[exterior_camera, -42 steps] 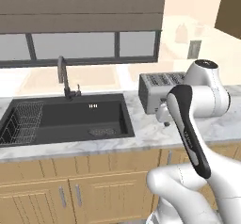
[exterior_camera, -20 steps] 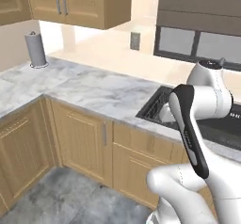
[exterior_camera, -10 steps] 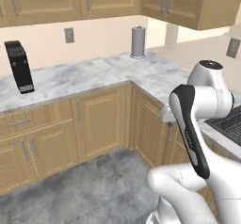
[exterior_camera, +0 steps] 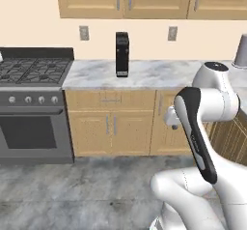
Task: Navigate to the range hood.
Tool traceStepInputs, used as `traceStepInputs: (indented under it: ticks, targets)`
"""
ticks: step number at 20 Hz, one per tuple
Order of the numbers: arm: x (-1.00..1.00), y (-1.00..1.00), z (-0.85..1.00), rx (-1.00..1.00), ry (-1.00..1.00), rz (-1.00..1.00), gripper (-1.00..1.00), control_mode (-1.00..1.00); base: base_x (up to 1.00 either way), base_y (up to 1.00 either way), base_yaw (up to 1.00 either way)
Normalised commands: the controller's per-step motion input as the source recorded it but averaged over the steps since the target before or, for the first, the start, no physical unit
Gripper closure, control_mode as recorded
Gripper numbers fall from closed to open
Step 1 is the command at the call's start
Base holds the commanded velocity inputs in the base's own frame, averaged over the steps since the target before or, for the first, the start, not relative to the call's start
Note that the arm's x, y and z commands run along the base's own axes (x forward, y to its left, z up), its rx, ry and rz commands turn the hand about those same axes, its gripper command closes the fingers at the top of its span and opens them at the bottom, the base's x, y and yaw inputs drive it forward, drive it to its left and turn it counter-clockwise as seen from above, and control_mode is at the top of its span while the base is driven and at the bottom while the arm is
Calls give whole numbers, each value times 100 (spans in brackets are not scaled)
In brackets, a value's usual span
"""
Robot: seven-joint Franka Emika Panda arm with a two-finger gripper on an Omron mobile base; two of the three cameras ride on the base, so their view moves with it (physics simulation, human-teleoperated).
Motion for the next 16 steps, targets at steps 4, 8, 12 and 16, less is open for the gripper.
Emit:
traceStepInputs:
  ticks: [4, 8, 12, 16]
  targets:
    - [0, 0, 0, 0, 0, 0, -100, 100, 44, 86, 39]
    - [0, 0, 0, 0, 0, 0, -100, 100, 66, 100, 9]
    - [0, 0, 0, 0, 0, 0, -100, 100, 74, 100, -4]
    - [0, 0, 0, 0, 0, 0, -100, 100, 64, 90, -24]
